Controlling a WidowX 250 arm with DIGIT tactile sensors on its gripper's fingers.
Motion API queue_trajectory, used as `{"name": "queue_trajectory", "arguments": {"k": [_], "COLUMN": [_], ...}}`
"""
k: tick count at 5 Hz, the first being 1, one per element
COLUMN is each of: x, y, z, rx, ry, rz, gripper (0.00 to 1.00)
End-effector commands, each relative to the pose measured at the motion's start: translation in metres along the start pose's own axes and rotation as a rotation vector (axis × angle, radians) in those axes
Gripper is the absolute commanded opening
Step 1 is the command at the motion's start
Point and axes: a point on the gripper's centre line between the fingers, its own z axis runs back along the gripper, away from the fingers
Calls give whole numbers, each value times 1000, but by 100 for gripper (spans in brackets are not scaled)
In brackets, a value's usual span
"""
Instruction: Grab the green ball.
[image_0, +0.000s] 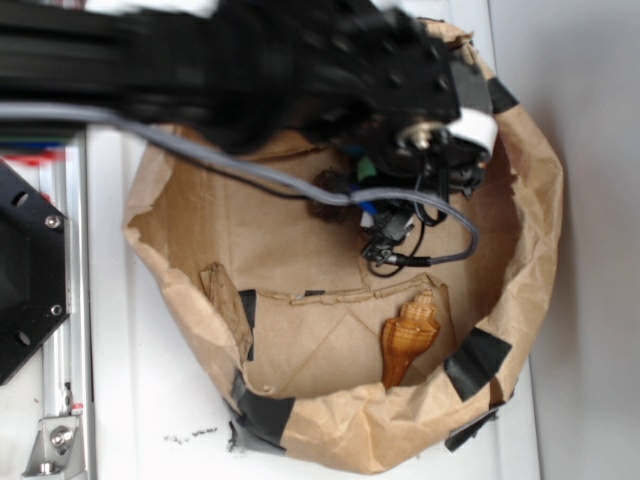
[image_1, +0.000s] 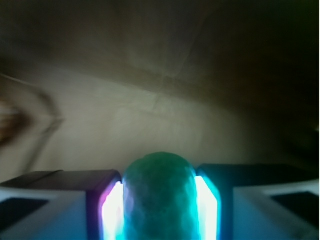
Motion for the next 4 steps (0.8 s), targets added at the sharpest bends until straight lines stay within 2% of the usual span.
{"name": "queue_trajectory", "arguments": {"k": [1, 2, 4], "x": [5, -8, -6], "y": [-42, -50, -53], "z": [123, 126, 123], "rx": [-79, -89, -56], "ry": [-81, -63, -62], "rz": [114, 124, 126], "gripper": [0, 0, 0]}}
